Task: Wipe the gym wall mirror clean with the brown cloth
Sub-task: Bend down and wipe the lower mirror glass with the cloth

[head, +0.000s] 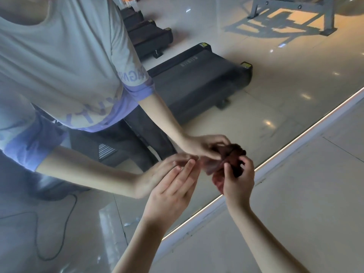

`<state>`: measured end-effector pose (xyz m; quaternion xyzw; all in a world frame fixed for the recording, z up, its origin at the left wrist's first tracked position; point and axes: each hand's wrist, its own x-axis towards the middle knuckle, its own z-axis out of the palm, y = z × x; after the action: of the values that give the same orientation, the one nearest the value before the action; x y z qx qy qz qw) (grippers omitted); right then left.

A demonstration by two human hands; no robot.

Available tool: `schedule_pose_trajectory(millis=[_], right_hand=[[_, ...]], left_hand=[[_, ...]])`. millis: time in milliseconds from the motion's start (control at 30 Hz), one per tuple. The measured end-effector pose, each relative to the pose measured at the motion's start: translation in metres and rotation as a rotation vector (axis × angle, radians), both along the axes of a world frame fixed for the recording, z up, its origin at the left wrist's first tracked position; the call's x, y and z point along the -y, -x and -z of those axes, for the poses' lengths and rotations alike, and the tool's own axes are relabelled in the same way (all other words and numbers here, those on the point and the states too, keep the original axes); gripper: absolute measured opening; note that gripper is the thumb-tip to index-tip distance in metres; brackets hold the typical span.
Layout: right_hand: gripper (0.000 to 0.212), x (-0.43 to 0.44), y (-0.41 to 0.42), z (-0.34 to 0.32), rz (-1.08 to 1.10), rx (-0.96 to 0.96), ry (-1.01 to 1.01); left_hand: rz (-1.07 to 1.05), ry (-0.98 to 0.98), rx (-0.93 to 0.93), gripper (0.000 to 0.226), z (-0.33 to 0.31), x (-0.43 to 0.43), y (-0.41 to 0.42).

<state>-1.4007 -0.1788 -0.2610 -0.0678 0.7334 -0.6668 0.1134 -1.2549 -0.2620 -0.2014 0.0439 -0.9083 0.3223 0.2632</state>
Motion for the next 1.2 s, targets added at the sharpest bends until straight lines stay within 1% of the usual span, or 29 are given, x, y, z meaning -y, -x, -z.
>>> schedule_pose_trajectory(millis=[67, 100, 167, 233, 267, 300, 367, 433, 500, 567, 600, 633, 733, 767, 867, 933, 967, 1033, 1100, 1200], right_hand=[[0.029, 0.005, 0.012, 0.017, 0.077, 0.161, -0.042], [0.028, 0.005, 0.010, 0.020, 0.075, 0.177, -0.044], [0.023, 0.001, 0.000, 0.013, -0.008, 0.102, 0.003], [0.025, -0.005, -0.010, 0.005, -0.092, 0.003, 0.056], [0.026, -0.006, -0.009, 0.006, -0.091, -0.026, 0.049], [0.026, -0.004, -0.004, 0.012, -0.060, -0.015, 0.032], [0.029, 0.003, 0.009, 0.028, 0.022, 0.118, -0.032], [0.029, 0.006, 0.010, 0.036, 0.047, 0.238, -0.064], [0.023, 0.002, -0.002, 0.032, -0.016, 0.193, -0.045], [0.023, -0.006, -0.014, 0.027, -0.113, 0.108, 0.001], [0.024, -0.008, -0.014, 0.028, -0.124, 0.097, 0.001], [0.023, -0.007, -0.009, 0.034, -0.091, 0.126, -0.009], [0.020, 0.000, 0.006, 0.049, 0.016, 0.363, 0.003], [0.020, 0.001, 0.004, 0.053, 0.006, 0.372, -0.006], [0.022, -0.007, -0.012, 0.054, -0.140, 0.263, -0.003], [0.022, -0.011, -0.014, 0.059, -0.179, 0.228, -0.007], [0.020, -0.010, -0.011, 0.064, -0.155, 0.233, -0.016], [0.020, -0.006, -0.010, 0.069, -0.103, 0.319, -0.006], [0.022, -0.004, -0.018, 0.069, -0.116, 0.385, 0.009], [0.025, -0.009, -0.033, 0.060, -0.210, 0.317, 0.047]], left_hand=[[-0.019, 0.022, 0.011, 0.044, 0.001, 0.000, -0.001], [-0.023, 0.034, 0.015, 0.044, 0.002, 0.000, -0.001], [-0.030, 0.064, 0.017, 0.044, 0.005, 0.002, -0.001], [-0.028, 0.089, 0.012, 0.043, 0.006, 0.004, -0.001], [-0.030, 0.099, 0.011, 0.043, 0.007, 0.004, -0.001], [-0.034, 0.103, 0.013, 0.044, 0.007, 0.004, -0.001], [-0.042, 0.105, 0.020, 0.044, 0.006, 0.003, 0.000], [-0.043, 0.099, 0.020, 0.044, 0.006, 0.003, 0.001], [-0.040, 0.107, 0.015, 0.044, 0.007, 0.004, 0.002], [-0.037, 0.117, 0.004, 0.044, 0.007, 0.005, 0.002], [-0.036, 0.118, 0.000, 0.044, 0.006, 0.005, 0.002], [-0.035, 0.118, -0.001, 0.044, 0.006, 0.005, 0.002], [-0.029, 0.119, 0.011, 0.044, 0.005, 0.005, 0.002], [-0.023, 0.119, 0.012, 0.043, 0.005, 0.005, 0.002], [-0.006, 0.117, -0.003, 0.042, 0.007, 0.006, 0.002], [-0.005, 0.114, -0.008, 0.043, 0.005, 0.006, 0.004], [-0.005, 0.110, -0.007, 0.043, 0.004, 0.005, 0.004], [-0.002, 0.103, -0.008, 0.043, 0.004, 0.004, 0.003], [-0.011, 0.111, -0.014, 0.044, 0.006, 0.004, 0.003], [-0.017, 0.113, -0.026, 0.046, 0.009, 0.005, 0.002]])
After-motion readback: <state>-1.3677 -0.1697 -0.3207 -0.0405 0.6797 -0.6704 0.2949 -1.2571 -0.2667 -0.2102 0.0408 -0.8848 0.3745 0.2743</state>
